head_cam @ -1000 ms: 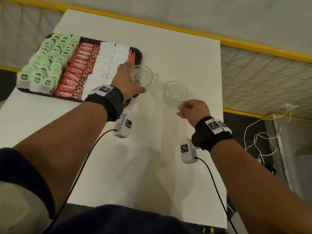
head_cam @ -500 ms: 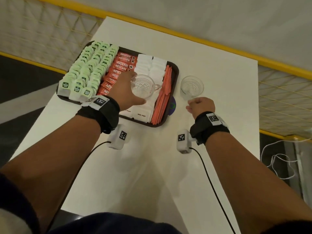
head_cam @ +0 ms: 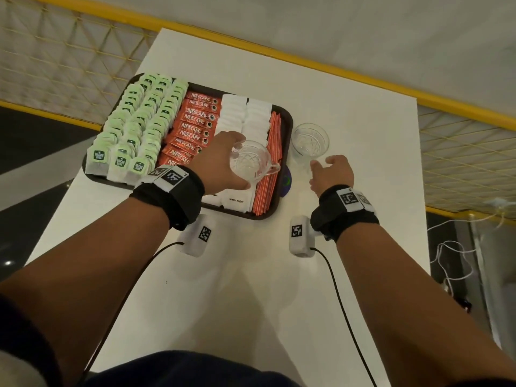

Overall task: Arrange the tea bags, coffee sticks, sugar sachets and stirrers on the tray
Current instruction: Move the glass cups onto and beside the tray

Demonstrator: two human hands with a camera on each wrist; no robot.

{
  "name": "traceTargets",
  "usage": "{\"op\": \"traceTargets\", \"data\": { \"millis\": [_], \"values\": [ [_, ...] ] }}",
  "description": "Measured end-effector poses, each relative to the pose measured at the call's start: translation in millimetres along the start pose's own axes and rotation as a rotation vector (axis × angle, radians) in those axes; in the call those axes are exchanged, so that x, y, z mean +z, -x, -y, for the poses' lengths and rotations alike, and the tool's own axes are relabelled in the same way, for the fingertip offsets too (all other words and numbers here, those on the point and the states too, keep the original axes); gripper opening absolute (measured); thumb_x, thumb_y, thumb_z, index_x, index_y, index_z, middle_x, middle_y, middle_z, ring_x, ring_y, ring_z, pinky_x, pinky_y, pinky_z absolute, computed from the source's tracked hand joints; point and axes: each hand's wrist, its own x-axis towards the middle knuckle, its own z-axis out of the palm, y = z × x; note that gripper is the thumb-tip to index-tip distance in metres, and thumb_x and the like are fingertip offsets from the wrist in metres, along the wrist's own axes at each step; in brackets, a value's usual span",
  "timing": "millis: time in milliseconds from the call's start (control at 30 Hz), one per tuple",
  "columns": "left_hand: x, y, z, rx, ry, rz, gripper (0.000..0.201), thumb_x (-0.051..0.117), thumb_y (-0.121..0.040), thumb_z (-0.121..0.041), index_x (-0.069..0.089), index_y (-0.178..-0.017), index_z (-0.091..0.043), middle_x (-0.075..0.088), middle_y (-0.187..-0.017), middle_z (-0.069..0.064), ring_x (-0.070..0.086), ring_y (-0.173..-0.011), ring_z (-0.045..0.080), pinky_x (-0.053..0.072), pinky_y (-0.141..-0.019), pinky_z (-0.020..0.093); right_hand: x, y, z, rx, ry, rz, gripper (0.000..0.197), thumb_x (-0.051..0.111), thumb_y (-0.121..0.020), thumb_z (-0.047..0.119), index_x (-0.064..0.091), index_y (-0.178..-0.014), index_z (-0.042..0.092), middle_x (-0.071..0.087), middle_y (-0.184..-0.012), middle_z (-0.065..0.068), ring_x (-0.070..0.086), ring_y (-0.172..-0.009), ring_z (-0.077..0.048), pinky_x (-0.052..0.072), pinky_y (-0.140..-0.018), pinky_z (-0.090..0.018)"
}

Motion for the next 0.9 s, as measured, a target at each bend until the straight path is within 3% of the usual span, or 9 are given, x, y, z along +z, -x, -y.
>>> {"op": "traceTargets", "data": {
  "millis": [67, 133, 267, 433, 533, 633, 733, 833, 900],
  "values": [
    [6.9, -1.3, -9.8, 0.039, -0.012, 0.087, 0.096, 0.091, -0.064, -0.023, 0.036, -0.142, -0.020, 0.041, -0.140, 0.001, 0.049, -0.118, 0.015, 0.043, -0.087, 0.024, -7.1, 11.8, -1.0, -0.083, -0.021, 0.018, 0.027, 0.052, -0.092, 0.015, 0.054, -0.118, 0.017, 0.066, -0.107, -0.010, 0.067, -0.094, -0.029, 0.055, -0.088, -0.045],
    [17.3, -3.8, -19.5, 0.087, -0.035, 0.154, 0.093, 0.090, -0.065, -0.021, 0.036, -0.142, -0.021, 0.039, -0.141, 0.001, 0.047, -0.121, 0.017, 0.041, -0.090, 0.024, -16.2, 29.8, -7.7, -0.198, -0.013, 0.156, 0.032, 0.049, -0.090, 0.008, 0.059, -0.118, 0.020, 0.064, -0.109, -0.002, 0.067, -0.092, -0.025, 0.055, -0.088, -0.043],
    [38.6, -9.9, -34.3, 0.165, -0.033, 0.265, 0.095, 0.087, -0.068, -0.016, 0.034, -0.146, -0.023, 0.036, -0.145, 0.000, 0.042, -0.125, 0.014, 0.036, -0.096, 0.022, -36.5, 55.5, -32.1, -0.321, 0.133, 0.332, 0.034, 0.058, -0.088, 0.009, 0.062, -0.120, 0.022, 0.064, -0.112, 0.007, 0.065, -0.094, -0.016, 0.053, -0.089, -0.034],
    [61.1, -19.3, -41.4, 0.206, -0.057, 0.364, 0.104, 0.087, -0.069, -0.023, 0.025, -0.152, -0.027, 0.036, -0.151, -0.004, 0.038, -0.134, 0.012, 0.033, -0.105, 0.020, -49.6, 58.5, -61.3, -0.261, 0.068, 0.273, 0.011, 0.062, -0.090, 0.008, 0.068, -0.097, 0.014, 0.070, -0.082, -0.001, 0.067, -0.074, -0.015, 0.056, -0.079, -0.032],
    [68.0, -23.0, -41.2, 0.125, 0.136, 0.379, 0.110, 0.087, -0.070, -0.012, 0.018, -0.155, -0.025, 0.039, -0.151, -0.005, 0.044, -0.129, 0.008, 0.040, -0.091, 0.007, -45.4, 58.6, -68.8, -0.210, 0.014, 0.243, 0.009, 0.061, -0.091, 0.008, 0.067, -0.093, 0.014, 0.070, -0.077, -0.003, 0.068, -0.073, -0.018, 0.058, -0.079, -0.035],
    [73.1, -22.4, -38.5, 0.050, 0.288, 0.396, 0.113, 0.086, -0.068, -0.002, 0.017, -0.155, -0.021, 0.038, -0.152, 0.000, 0.047, -0.130, 0.012, 0.044, -0.094, 0.014, -36.4, 65.2, -72.7, -0.152, -0.038, 0.211, 0.008, 0.059, -0.092, 0.007, 0.066, -0.095, 0.010, 0.070, -0.079, -0.009, 0.069, -0.075, -0.022, 0.057, -0.081, -0.038],
    [76.9, -19.8, -35.7, 0.020, 0.311, 0.381, 0.107, 0.087, -0.067, -0.002, 0.024, -0.152, -0.020, 0.041, -0.149, 0.001, 0.048, -0.123, 0.009, 0.044, -0.084, 0.007, -28.2, 73.5, -75.1, -0.110, -0.080, 0.182, 0.012, 0.058, -0.093, 0.009, 0.066, -0.102, 0.005, 0.070, -0.085, -0.009, 0.067, -0.070, -0.015, 0.056, -0.073, -0.026],
    [75.8, -20.2, -32.4, 0.027, 0.276, 0.364, 0.097, 0.085, -0.070, -0.004, 0.031, -0.149, -0.019, 0.046, -0.145, 0.000, 0.049, -0.120, 0.008, 0.042, -0.084, 0.008, -23.1, 79.9, -73.0, -0.078, -0.135, 0.163, 0.010, 0.059, -0.092, 0.008, 0.065, -0.099, 0.004, 0.070, -0.085, -0.010, 0.064, -0.062, -0.008, 0.050, -0.058, -0.010],
    [73.6, -18.9, -31.3, 0.036, 0.251, 0.357, 0.093, 0.084, -0.072, -0.004, 0.033, -0.149, -0.017, 0.049, -0.142, 0.000, 0.051, -0.120, 0.009, 0.042, -0.081, 0.008, -21.6, 83.8, -70.2, -0.055, -0.167, 0.162, 0.010, 0.061, -0.091, 0.007, 0.065, -0.099, 0.002, 0.070, -0.084, -0.012, 0.064, -0.060, -0.006, 0.047, -0.053, -0.007]
  ]
}}
